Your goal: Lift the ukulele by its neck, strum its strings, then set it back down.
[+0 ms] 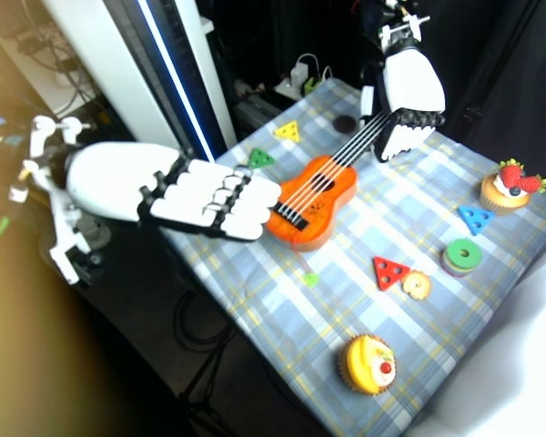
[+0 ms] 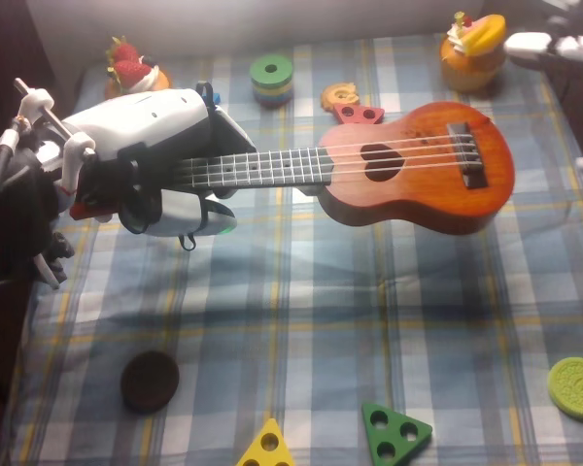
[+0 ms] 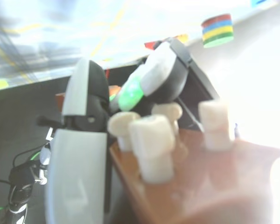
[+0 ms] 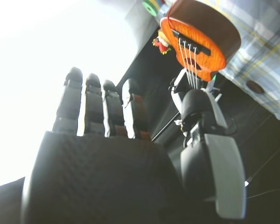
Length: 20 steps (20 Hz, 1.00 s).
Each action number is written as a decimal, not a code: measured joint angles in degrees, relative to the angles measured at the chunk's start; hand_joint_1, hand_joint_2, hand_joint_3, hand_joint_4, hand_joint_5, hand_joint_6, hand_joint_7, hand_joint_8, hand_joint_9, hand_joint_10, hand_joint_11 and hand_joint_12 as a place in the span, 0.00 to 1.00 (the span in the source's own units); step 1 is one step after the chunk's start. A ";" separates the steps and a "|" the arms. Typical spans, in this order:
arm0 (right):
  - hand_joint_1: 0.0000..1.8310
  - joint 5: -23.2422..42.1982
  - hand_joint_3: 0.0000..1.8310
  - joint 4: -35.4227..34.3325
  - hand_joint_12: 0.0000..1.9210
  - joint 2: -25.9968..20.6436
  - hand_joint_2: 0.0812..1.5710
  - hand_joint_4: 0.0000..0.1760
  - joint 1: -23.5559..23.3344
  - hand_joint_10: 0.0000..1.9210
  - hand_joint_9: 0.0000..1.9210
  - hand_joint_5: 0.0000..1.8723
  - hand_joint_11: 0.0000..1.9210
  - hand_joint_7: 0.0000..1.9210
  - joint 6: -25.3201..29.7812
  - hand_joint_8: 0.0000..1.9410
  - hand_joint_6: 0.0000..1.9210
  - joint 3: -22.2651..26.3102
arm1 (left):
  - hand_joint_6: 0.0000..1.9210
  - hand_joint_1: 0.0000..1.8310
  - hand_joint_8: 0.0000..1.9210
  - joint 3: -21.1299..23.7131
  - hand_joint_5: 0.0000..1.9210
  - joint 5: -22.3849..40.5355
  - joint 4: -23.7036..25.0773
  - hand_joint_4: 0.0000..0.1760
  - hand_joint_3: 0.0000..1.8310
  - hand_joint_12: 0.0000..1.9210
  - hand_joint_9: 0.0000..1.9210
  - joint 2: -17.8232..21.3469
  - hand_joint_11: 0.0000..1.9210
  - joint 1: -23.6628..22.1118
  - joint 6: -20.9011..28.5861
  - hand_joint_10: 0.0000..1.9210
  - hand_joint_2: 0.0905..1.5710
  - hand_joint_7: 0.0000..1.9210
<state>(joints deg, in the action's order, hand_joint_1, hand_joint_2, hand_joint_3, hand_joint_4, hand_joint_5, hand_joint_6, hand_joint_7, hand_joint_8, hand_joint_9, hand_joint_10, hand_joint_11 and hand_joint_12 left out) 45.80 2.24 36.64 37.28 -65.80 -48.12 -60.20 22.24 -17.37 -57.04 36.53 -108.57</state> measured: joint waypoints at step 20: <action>0.68 -27.41 0.34 20.72 0.51 8.61 0.68 0.20 -16.48 0.01 0.02 0.22 0.00 0.04 0.55 0.00 0.00 -2.64 | 1.00 0.75 1.00 -0.13 0.52 -0.63 0.96 0.00 0.00 1.00 0.76 -0.61 0.78 -0.52 0.00 1.00 0.75 0.71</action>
<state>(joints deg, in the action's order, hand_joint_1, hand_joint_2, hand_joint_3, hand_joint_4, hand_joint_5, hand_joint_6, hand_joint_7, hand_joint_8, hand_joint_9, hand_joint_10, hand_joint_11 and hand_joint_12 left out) 18.39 22.96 45.25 20.80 -65.25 -50.76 -60.34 21.61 -16.40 -57.65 36.01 -108.57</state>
